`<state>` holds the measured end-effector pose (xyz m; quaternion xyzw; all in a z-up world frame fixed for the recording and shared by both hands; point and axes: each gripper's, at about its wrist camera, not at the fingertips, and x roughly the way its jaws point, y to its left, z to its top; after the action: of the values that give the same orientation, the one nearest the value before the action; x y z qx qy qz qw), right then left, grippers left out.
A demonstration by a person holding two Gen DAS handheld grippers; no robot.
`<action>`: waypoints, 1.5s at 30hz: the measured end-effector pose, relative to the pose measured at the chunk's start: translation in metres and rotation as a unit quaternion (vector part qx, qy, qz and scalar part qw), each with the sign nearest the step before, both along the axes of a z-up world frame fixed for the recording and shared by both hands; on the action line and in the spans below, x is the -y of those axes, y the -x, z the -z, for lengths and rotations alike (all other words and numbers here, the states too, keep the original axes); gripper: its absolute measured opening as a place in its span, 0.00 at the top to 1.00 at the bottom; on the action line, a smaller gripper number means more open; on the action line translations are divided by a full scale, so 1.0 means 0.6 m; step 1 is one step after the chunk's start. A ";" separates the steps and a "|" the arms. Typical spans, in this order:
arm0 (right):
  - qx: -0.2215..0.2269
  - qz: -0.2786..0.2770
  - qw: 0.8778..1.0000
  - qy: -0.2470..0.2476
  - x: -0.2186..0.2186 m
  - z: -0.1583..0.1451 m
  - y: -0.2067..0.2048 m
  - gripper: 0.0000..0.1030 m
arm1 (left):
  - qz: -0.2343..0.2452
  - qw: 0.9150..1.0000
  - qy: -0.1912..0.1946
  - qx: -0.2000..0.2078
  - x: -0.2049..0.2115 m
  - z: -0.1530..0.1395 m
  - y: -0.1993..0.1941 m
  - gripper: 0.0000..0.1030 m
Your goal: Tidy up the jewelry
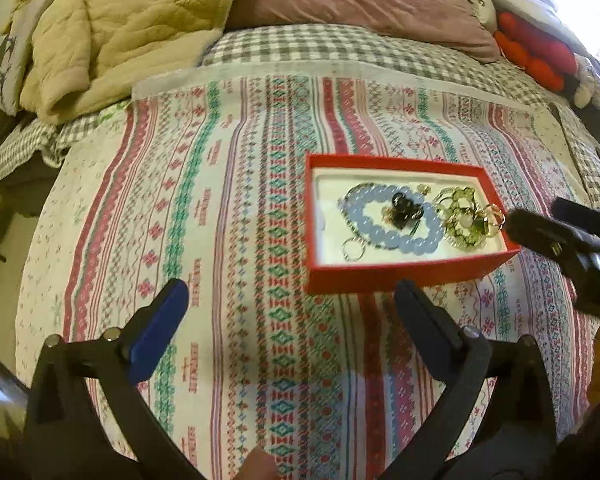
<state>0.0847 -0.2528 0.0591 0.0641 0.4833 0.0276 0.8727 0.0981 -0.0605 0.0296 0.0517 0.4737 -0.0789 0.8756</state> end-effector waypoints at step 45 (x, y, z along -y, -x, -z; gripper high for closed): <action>-0.037 0.028 0.993 0.109 -0.055 0.024 0.099 0.00 | -0.055 0.998 -0.025 -0.030 -0.045 0.018 0.073 0.01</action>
<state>0.0255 -0.2195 0.0445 -0.0170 0.5134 -0.0517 0.8564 0.0545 -0.0334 0.0190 0.0447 0.5038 -0.0200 0.8625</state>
